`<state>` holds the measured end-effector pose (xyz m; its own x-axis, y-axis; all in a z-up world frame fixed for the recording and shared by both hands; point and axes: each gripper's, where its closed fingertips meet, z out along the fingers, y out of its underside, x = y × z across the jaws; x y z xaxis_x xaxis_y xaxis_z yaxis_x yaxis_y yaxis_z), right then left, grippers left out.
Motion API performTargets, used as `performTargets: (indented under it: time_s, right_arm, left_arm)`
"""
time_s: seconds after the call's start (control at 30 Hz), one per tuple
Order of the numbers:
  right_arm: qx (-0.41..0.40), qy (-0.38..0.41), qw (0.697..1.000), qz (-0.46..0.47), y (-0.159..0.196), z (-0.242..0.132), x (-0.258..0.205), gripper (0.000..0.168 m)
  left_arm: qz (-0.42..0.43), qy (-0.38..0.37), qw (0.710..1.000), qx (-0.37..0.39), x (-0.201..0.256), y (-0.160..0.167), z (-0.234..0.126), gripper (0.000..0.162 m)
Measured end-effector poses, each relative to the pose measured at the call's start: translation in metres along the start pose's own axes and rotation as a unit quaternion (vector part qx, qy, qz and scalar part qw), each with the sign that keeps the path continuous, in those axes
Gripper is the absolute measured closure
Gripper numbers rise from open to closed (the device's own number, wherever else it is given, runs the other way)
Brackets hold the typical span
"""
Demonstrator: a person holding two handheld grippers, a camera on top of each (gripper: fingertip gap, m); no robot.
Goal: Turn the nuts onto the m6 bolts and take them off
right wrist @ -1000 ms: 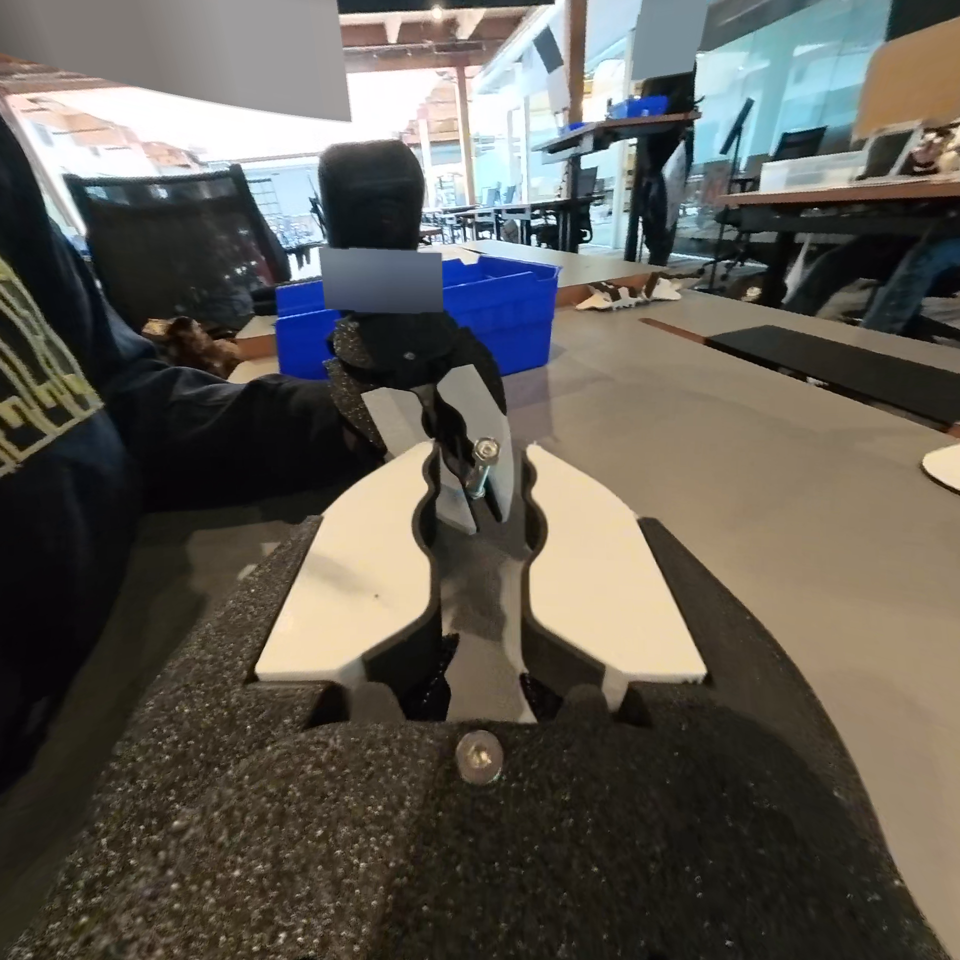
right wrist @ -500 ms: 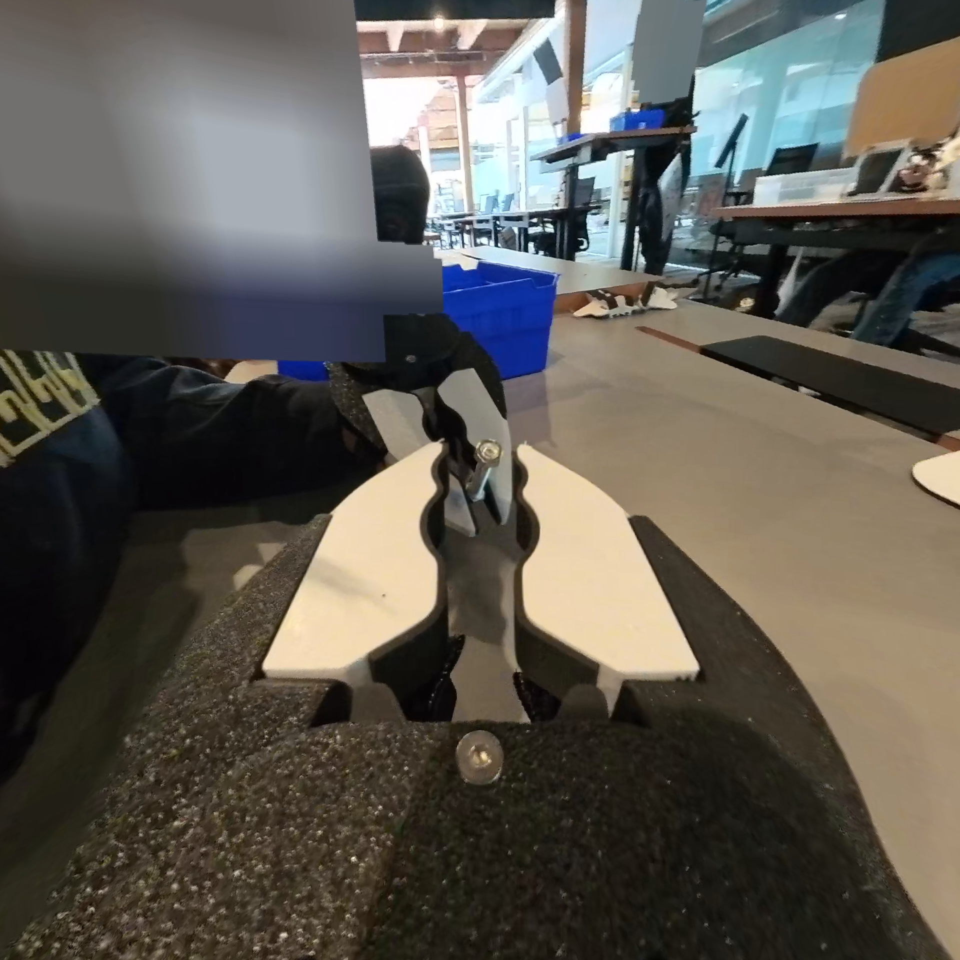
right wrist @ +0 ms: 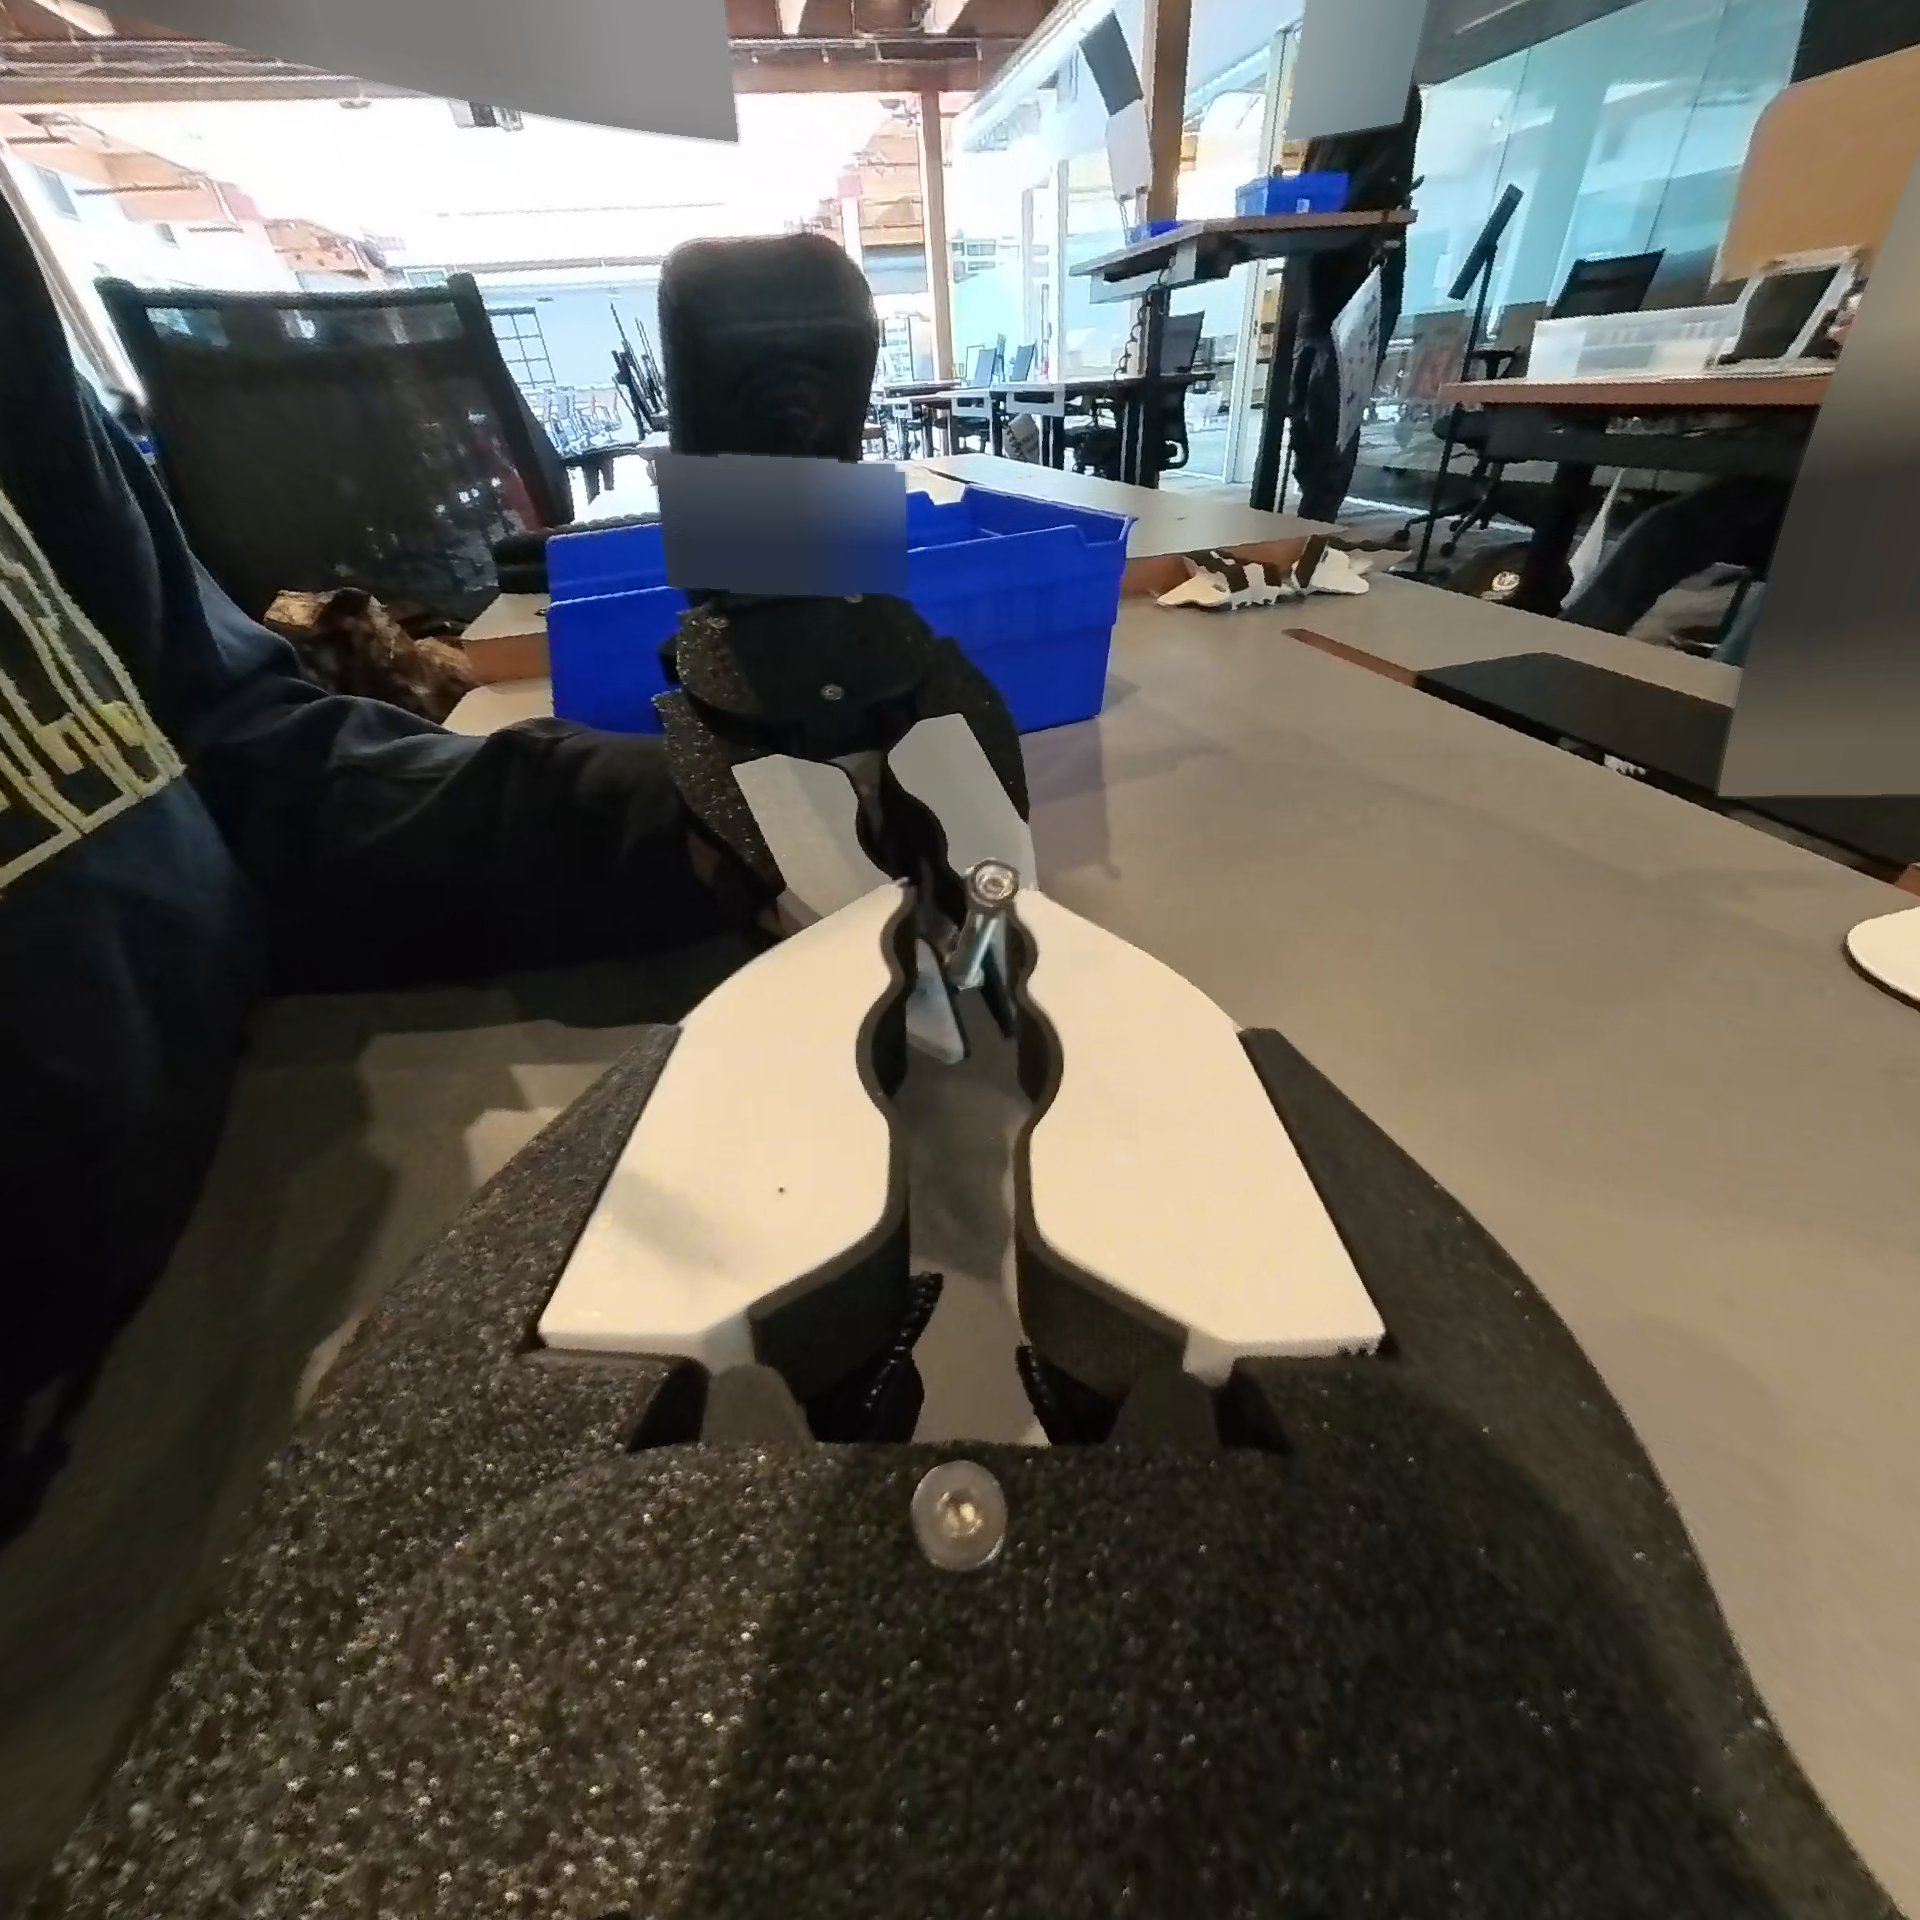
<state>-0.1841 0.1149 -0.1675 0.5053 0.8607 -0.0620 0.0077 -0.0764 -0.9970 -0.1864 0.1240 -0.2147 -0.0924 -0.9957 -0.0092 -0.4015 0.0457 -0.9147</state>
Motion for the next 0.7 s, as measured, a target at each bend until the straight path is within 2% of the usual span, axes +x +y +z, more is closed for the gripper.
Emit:
performTargets:
  time_s: [0.13, 0.4, 0.47, 0.57, 0.7]
  right_arm:
    - [0.004, -0.034, 0.999, 0.002, -0.001, -0.002, -0.009, 0.158]
    - [-0.005, 0.017, 1.0, 0.01, 0.001, 0.001, 0.006, 0.146]
    - [-0.007, 0.004, 1.0, 0.002, 0.002, 0.001, 0.001, 0.149]
    - [0.007, -0.044, 0.999, 0.002, -0.002, -0.003, -0.012, 0.163]
    - [0.018, -0.013, 1.0, 0.016, -0.004, -0.004, -0.001, 0.154]
  left_arm:
    - [0.0, 0.001, 1.0, 0.0, 0.0, 0.0, 0.0, 0.152]
    - [0.001, 0.001, 1.0, -0.002, 0.0, 0.0, 0.001, 0.152]
    - [0.001, 0.0, 1.0, -0.001, 0.0, 0.0, 0.001, 0.152]
    - [0.0, 0.001, 1.0, 0.0, 0.0, 0.0, 0.0, 0.152]
    - [0.002, 0.001, 1.0, -0.003, 0.0, 0.0, 0.001, 0.152]
